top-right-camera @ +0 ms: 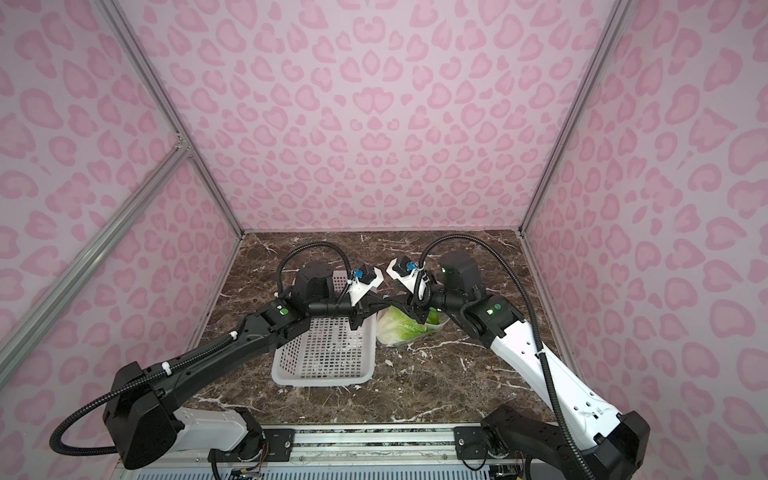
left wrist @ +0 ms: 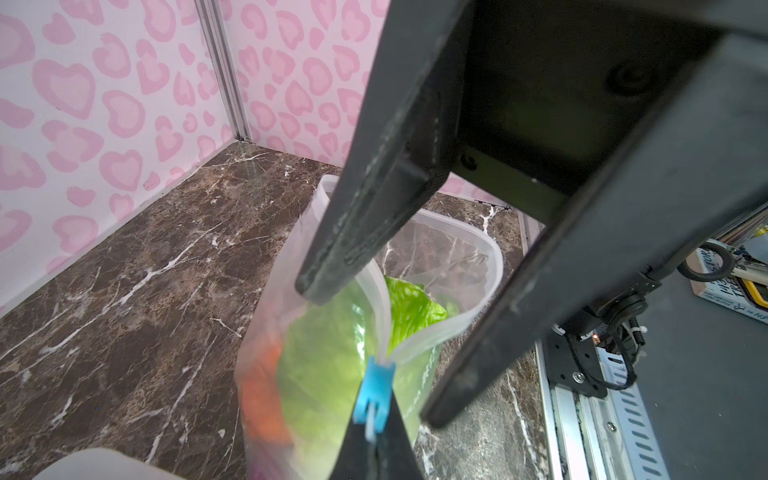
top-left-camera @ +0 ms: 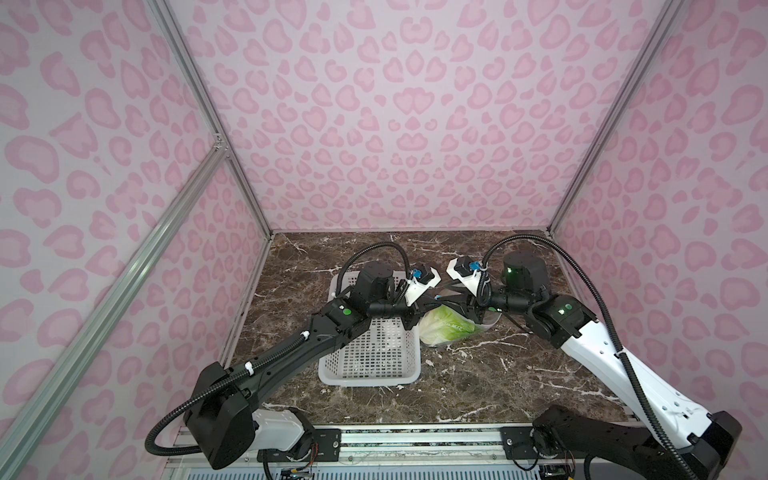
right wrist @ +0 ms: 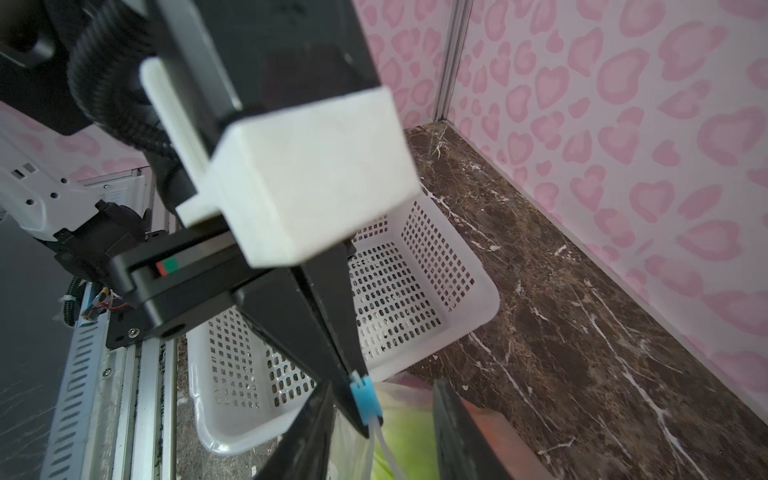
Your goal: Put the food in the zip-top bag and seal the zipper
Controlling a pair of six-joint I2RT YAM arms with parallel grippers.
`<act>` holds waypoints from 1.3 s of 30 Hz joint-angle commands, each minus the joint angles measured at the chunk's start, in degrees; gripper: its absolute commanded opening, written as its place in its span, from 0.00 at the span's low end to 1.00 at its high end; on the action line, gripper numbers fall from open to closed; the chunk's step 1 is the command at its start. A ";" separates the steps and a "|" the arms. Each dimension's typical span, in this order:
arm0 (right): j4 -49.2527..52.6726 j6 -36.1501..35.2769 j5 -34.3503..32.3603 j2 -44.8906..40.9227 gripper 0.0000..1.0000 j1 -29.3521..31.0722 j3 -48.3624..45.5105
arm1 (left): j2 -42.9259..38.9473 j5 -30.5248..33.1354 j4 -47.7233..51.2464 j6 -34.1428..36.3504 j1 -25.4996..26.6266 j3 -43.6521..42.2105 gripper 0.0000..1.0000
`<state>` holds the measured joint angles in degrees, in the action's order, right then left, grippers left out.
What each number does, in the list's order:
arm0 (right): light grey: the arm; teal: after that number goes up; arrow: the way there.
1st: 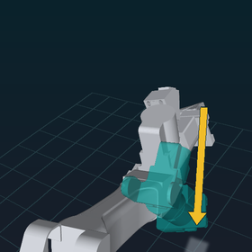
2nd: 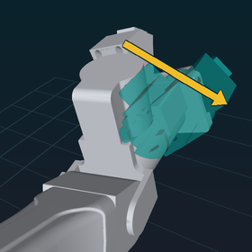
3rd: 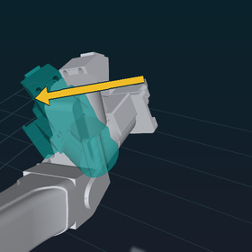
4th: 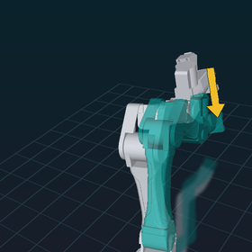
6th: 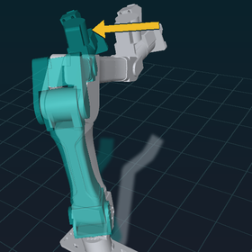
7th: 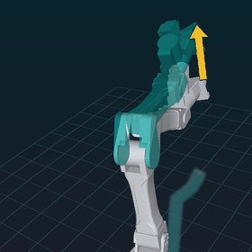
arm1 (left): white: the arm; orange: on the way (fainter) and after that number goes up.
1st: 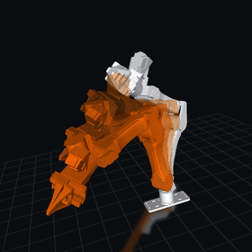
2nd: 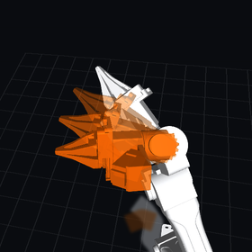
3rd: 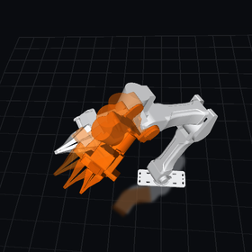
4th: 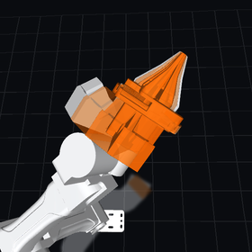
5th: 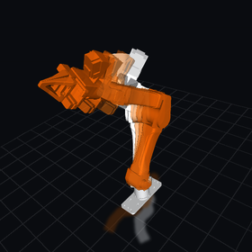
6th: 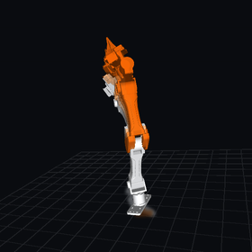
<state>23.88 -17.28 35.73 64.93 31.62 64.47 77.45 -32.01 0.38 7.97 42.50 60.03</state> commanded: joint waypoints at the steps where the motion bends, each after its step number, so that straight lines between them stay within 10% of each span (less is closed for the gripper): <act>1: -0.95 -0.59 3.52 0.51 0.41 -0.74 -0.62 | 0.30 -0.69 0.28 0.72 0.04 0.54 0.03; 39: -3.01 -0.01 4.35 1.20 0.01 -3.26 -5.55 | 0.05 0.99 1.12 0.77 0.04 1.52 0.03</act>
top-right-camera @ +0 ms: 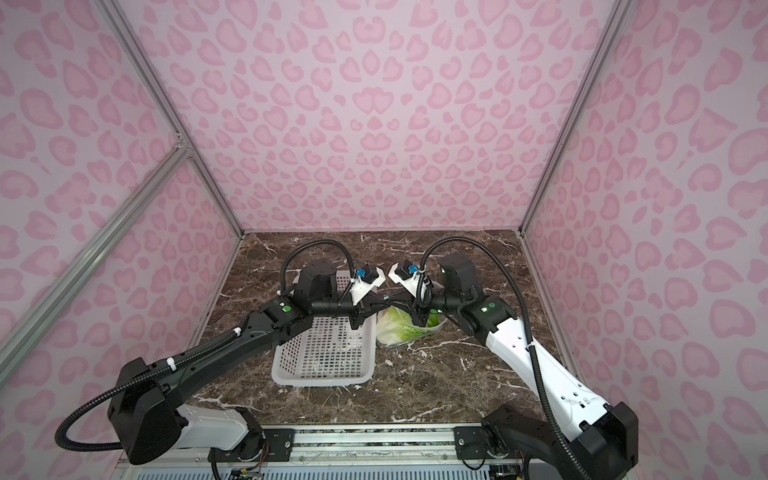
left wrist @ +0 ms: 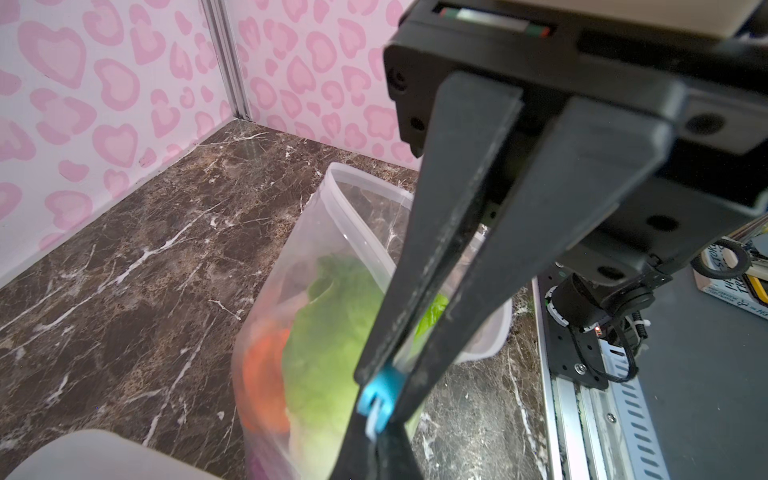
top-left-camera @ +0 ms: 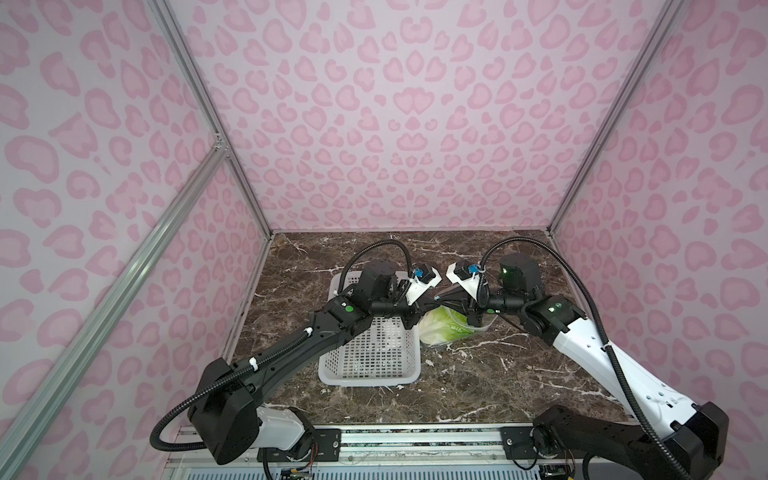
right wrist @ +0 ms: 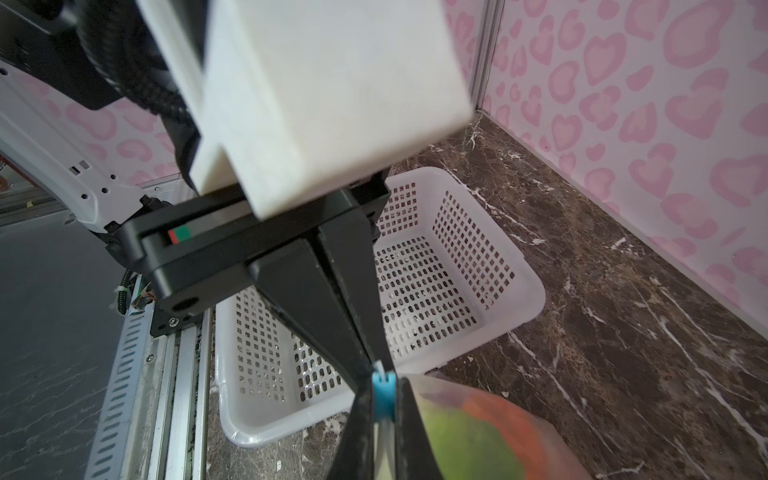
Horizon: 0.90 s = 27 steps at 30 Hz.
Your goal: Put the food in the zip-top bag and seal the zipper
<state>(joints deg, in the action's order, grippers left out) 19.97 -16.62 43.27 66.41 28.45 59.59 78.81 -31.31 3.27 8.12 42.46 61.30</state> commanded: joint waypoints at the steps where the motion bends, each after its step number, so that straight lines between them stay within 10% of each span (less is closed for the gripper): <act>1: 0.96 -0.63 -3.65 -0.63 0.01 -0.17 -1.08 | -1.69 0.82 -1.83 0.88 0.02 0.09 0.04; 27: 7.57 1.47 -13.80 -9.40 0.01 -2.88 -5.35 | -1.93 13.88 -3.65 -3.16 -4.90 2.07 0.04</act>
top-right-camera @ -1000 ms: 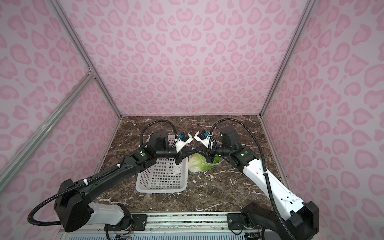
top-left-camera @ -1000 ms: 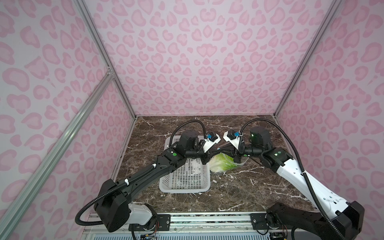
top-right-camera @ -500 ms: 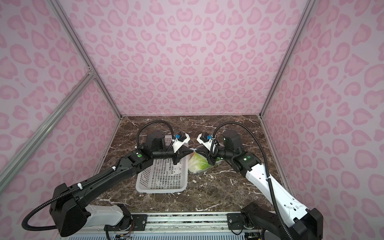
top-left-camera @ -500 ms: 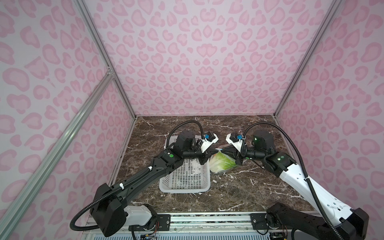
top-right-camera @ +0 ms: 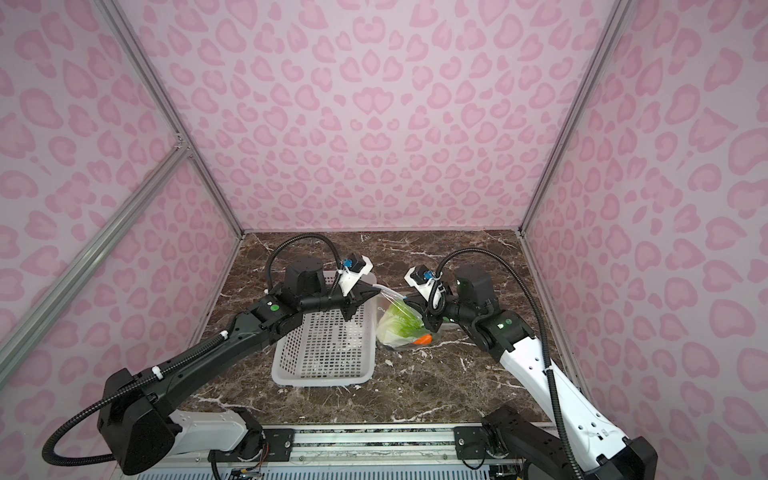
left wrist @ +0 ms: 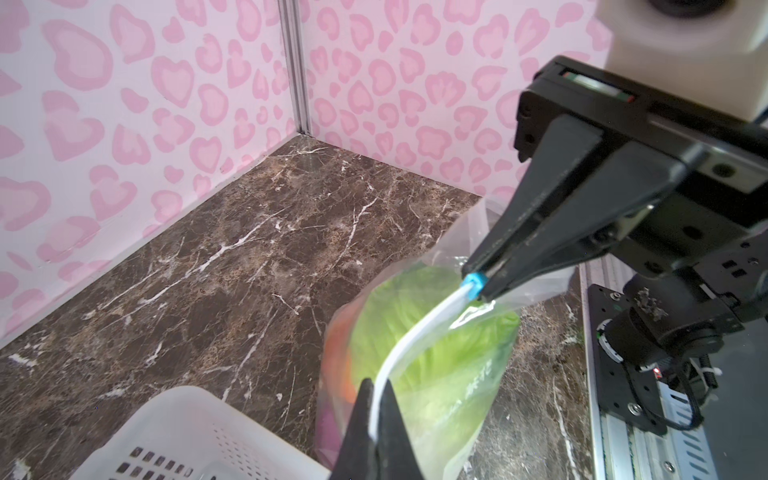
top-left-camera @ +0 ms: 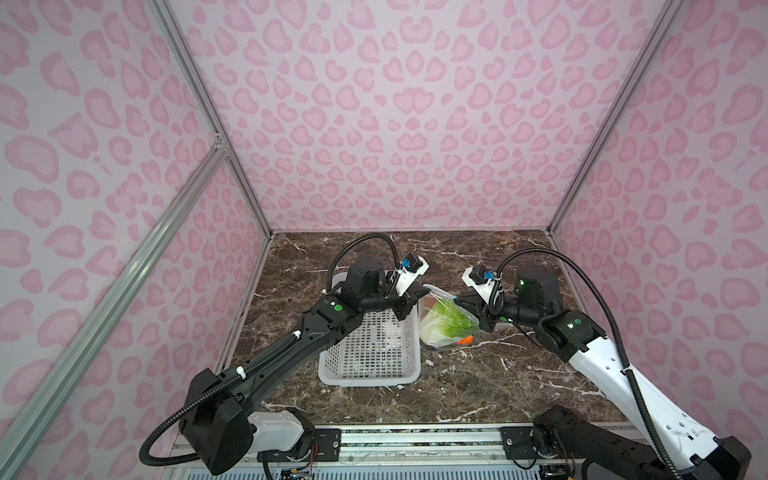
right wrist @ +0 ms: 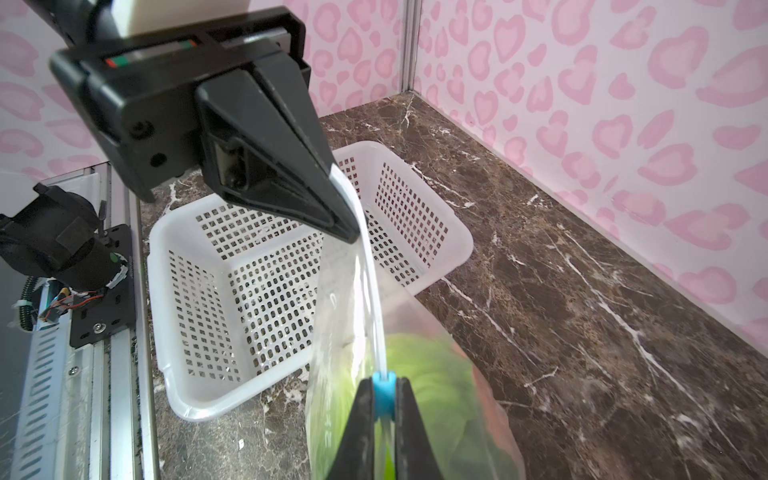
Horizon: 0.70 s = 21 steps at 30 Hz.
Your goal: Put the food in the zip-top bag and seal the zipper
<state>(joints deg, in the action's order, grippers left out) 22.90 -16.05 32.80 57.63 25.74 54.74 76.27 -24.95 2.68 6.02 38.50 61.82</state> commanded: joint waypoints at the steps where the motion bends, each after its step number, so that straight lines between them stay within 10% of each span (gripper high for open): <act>1: 4.91 1.10 -3.80 -0.95 0.01 -0.24 -0.58 | 1.15 8.57 -3.20 -1.50 -1.21 2.05 0.03; 21: 8.56 8.91 -9.28 -9.37 0.00 -1.19 -4.79 | 13.88 15.21 -4.55 -7.57 -6.35 12.15 0.04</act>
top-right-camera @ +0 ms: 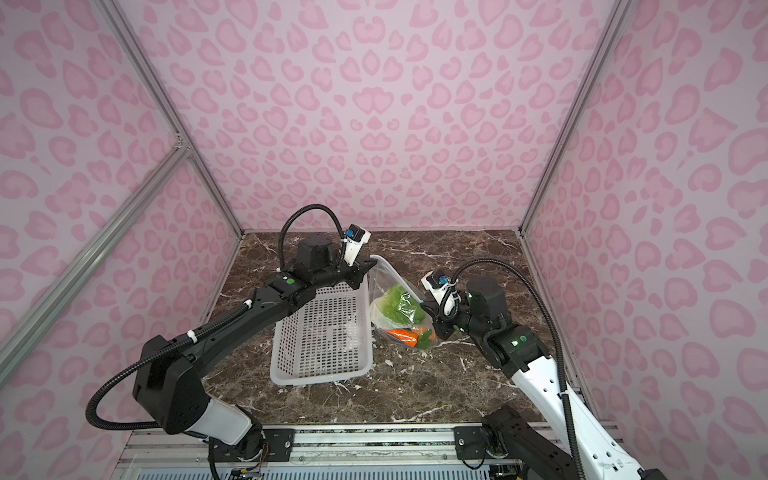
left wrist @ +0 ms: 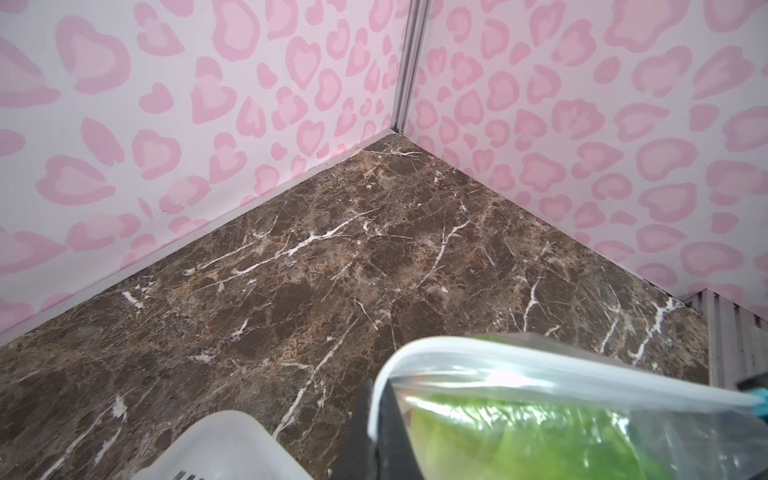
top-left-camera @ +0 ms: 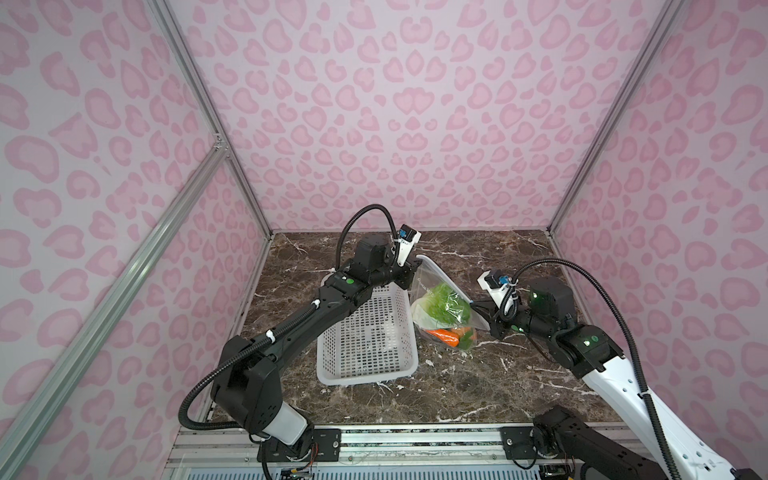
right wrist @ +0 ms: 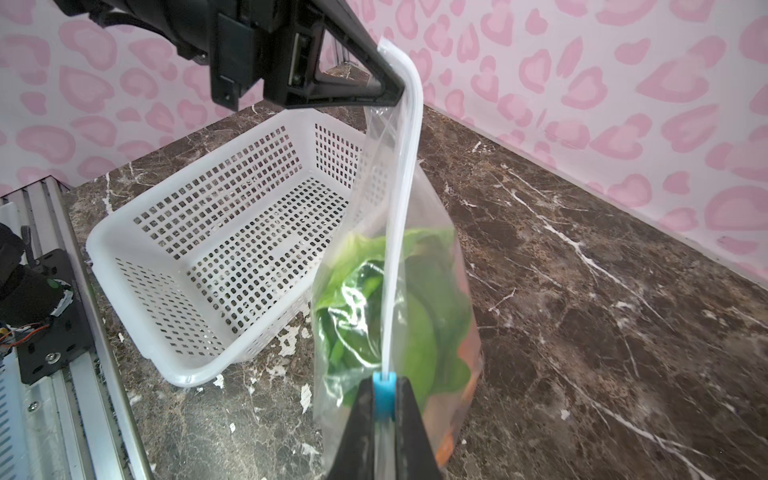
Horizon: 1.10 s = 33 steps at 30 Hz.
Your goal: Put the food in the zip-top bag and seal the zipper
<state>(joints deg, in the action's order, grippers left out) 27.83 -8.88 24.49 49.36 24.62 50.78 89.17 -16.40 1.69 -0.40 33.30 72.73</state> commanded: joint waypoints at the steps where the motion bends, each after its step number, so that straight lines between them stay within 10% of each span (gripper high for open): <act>1: 3.84 1.98 -1.11 -1.60 0.00 -0.06 -1.18 | 1.46 6.69 -3.54 -1.35 -1.51 1.49 0.04; 28: 6.17 3.17 -3.27 -4.01 0.00 -0.63 -1.38 | 2.40 0.94 -3.58 -2.79 -2.81 0.65 0.04; 33: 3.15 7.09 -4.07 -4.02 0.69 -0.58 2.77 | 1.38 -4.18 -4.80 -3.76 -2.63 -0.79 0.04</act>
<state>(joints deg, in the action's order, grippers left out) 32.86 -4.08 20.99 45.36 24.05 52.03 91.37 -17.41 0.71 -3.44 30.68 72.55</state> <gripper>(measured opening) 0.492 0.036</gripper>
